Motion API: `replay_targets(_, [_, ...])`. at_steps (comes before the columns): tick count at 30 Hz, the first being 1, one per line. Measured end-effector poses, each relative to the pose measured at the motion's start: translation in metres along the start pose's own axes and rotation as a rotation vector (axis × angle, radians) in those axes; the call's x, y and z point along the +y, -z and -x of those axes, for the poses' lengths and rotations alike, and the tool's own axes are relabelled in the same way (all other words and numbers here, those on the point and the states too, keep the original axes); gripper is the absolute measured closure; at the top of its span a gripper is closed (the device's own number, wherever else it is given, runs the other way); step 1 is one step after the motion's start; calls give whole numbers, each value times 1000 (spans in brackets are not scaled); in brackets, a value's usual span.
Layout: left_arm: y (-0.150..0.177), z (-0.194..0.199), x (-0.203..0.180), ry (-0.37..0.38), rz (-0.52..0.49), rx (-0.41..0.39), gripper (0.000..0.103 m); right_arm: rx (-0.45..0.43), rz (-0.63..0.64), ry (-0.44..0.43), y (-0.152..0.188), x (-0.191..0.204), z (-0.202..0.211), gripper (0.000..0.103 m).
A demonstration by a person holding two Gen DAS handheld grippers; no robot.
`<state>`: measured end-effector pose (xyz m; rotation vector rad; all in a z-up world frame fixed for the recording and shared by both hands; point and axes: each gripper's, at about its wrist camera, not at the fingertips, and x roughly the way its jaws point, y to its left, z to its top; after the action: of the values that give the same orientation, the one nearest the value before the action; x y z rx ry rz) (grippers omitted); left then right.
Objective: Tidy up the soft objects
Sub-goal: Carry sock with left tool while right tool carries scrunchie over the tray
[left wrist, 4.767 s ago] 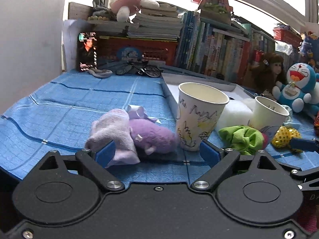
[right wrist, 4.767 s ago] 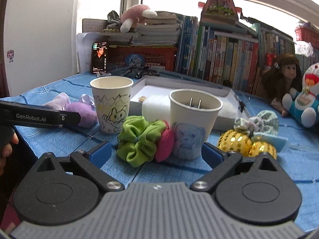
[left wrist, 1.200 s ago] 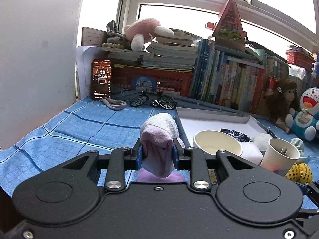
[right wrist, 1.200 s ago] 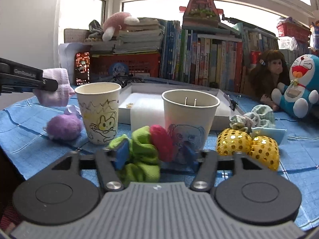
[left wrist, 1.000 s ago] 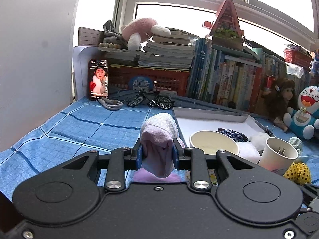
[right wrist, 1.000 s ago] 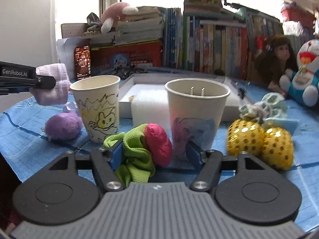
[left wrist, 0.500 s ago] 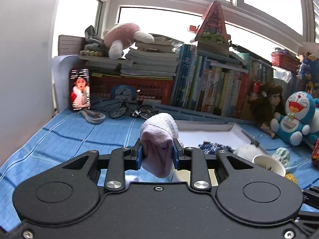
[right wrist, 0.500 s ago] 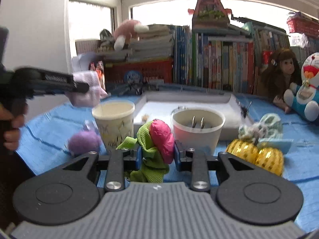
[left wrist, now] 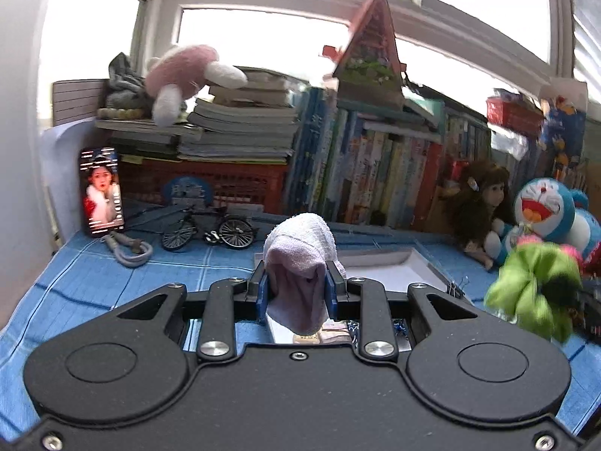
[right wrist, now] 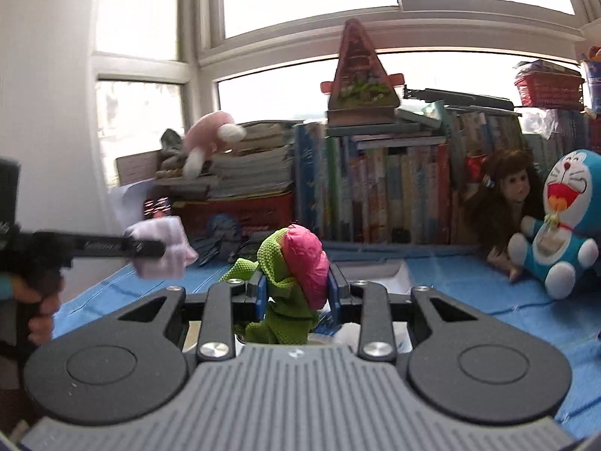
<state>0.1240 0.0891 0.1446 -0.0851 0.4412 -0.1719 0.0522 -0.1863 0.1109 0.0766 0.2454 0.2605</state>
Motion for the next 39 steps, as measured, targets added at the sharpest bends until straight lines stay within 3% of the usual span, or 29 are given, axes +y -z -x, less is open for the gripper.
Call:
replay_targets(11, [-32,-90,-1,48,52,220,76,117,-135,38,-35,-58,-90,67])
replay_targets(15, [-32,-131,1,48,71,311,76,187,-200,30,-34,-75,-127,67])
replay_targets(21, [-23,-181,5,14,94,422,76,292,-244,95,-19,-91,-181,67])
replay_targets(33, [-10,-223,1,15,84,500,75,431,-341,142,9,-114,-241,66])
replay_targets(39, [-7,-223,-1,25,56,558,74,512,-288,139,22,-107,-244,67])
